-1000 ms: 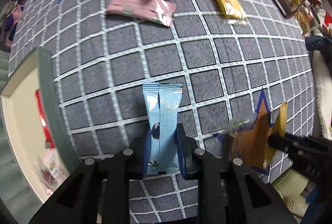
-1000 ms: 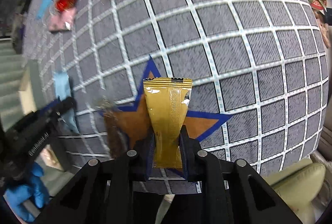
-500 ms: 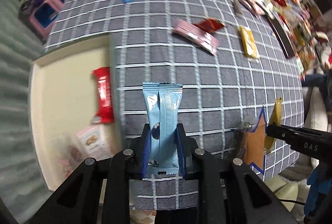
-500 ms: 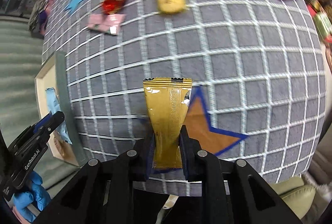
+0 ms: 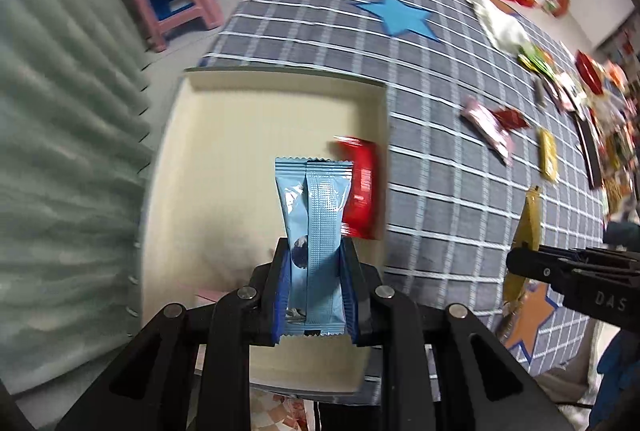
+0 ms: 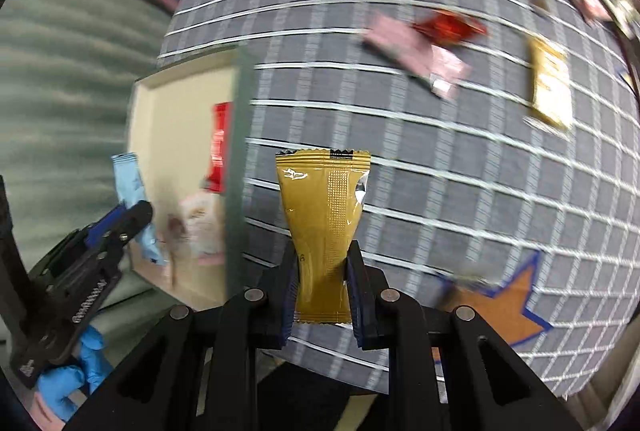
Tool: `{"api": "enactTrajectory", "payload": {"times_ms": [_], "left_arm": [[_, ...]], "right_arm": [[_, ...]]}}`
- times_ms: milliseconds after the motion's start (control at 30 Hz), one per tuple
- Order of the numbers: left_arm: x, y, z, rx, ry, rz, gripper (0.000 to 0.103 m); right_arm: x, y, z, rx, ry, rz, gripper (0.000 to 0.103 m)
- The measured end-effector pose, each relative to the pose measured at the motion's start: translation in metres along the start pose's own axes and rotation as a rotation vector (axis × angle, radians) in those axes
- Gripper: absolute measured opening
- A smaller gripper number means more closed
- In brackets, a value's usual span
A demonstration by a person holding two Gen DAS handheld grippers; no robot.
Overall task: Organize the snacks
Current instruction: 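Carry both packets into the cream tray and open both tools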
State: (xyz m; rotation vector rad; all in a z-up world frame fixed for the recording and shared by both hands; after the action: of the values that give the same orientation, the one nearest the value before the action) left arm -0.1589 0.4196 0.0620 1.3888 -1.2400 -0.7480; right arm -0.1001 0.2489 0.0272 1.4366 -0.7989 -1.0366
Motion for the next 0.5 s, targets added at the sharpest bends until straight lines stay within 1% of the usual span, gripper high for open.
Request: {"api": "enactTrajectory", "payload": {"times_ms": [100,267,367,500], "left_arm": [[-0.020,0.002,-0.003,0.012,0.034,-0.014,0.025],[-0.043,0.003,-0.004,0.021,0.071,-0.023,0.025],[-0.052,0.001,-0.001,0.016,0.090,-0.024,0.025],[-0.062,-0.006,0.003,0.002,0.108,-0.014,0.025]], "right_arm": [[-0.034,0.001,-0.016,0.006,0.068,-0.004,0.024],[-0.085,-0.003,-0.031,-0.003,0.160,-0.014,0.024],[-0.112,-0.007,-0.040,-0.010,0.196,-0.021,0.024],[-0.139,-0.012,-0.046,-0.016,0.249,-0.011,0.024]]}}
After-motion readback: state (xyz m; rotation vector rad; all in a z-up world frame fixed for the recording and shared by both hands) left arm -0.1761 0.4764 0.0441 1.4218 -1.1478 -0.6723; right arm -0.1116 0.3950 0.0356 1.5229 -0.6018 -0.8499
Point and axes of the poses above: each gripper's, at about its wrist camera, not at the fingertips, and y roughly against the way its jaws point, x to its right, z to its underside, the point moved 3 cm from there along -y, roughly the way its jaws point, and after that the axes turned 14 degrees about z, right-handed, at the moved point
